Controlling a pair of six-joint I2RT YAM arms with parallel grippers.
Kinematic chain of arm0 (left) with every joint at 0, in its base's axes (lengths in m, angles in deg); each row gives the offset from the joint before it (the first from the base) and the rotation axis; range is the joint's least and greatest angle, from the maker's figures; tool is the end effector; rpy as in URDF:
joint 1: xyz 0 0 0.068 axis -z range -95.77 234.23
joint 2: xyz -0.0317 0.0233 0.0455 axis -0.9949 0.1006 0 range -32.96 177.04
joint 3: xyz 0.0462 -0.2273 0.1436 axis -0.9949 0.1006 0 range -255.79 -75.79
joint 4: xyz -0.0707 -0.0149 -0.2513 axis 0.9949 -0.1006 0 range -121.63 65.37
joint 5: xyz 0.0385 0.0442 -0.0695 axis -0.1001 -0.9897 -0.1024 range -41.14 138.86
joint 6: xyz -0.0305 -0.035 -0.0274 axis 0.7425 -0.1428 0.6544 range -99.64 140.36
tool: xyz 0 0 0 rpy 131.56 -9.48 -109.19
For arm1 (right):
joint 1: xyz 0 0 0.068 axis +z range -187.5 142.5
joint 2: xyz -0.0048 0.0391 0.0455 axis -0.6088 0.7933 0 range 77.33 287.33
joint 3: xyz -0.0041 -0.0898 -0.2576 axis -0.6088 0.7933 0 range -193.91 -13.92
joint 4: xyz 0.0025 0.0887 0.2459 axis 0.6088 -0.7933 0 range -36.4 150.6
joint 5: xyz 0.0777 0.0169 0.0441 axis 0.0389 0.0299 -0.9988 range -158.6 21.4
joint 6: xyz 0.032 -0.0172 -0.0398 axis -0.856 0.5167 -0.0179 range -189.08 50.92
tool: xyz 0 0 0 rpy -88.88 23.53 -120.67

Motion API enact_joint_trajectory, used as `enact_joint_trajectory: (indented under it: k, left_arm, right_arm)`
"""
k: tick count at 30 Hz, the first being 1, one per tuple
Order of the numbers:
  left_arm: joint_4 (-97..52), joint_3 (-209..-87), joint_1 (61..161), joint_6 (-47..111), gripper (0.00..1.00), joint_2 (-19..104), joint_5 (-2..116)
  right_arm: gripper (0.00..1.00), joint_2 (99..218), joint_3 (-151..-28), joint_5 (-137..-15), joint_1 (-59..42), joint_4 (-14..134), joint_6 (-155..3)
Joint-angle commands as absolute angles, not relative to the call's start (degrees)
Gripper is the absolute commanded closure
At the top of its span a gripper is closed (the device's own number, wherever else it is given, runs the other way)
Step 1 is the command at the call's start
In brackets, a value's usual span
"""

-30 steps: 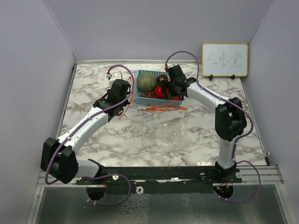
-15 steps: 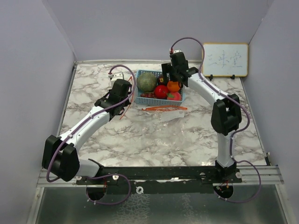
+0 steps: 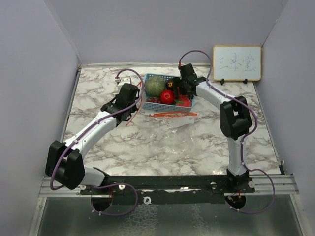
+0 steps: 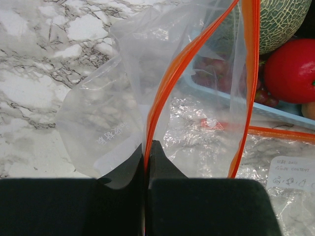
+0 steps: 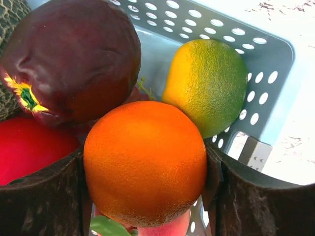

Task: Place the food in the zip-top bag and seal the zipper
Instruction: Pick up the fake fruit from the bin.

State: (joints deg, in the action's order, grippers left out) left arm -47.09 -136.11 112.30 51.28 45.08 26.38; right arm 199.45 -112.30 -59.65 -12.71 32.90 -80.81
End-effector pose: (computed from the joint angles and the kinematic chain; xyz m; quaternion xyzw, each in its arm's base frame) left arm 0.2699 -0.1284 0.2853 -0.1042 0.8873 -0.0495 0.4466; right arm 0.4352 0.1950 0.2081 -0.0815 0.9379 0.0332 0.3357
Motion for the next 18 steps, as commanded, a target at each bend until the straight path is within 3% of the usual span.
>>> enact_joint_trajectory:
  k: [1,4,8,13,15,18]
  left_arm:
    - [-46.33,-138.25,111.91,50.54,1.00,45.99,27.15]
    - [-46.45,-138.69,111.91,50.06,1.00,46.11,27.07]
    - [-46.67,-139.35,111.91,49.42,1.00,45.90,27.11]
    - [-46.82,-139.39,111.91,48.98,1.00,44.77,27.39]
    - [-46.84,-139.15,111.91,48.94,1.00,44.43,27.42]
    - [-46.91,-138.98,111.91,49.06,1.00,43.84,27.72]
  right_arm:
    - [0.48,196.66,-111.57,-61.76,-12.37,32.47,-80.14]
    - [0.64,193.76,-112.82,-61.24,-12.34,32.47,-78.86]
    - [0.71,187.38,-114.14,-65.71,-12.33,32.38,-77.76]
    - [0.73,178.46,-109.95,-90.57,-12.20,39.32,-81.42]
    - [0.74,177.63,-107.61,-105.94,-11.81,45.61,-87.90]
    - [0.74,178.05,-103.12,-116.73,-9.00,60.57,-99.21]
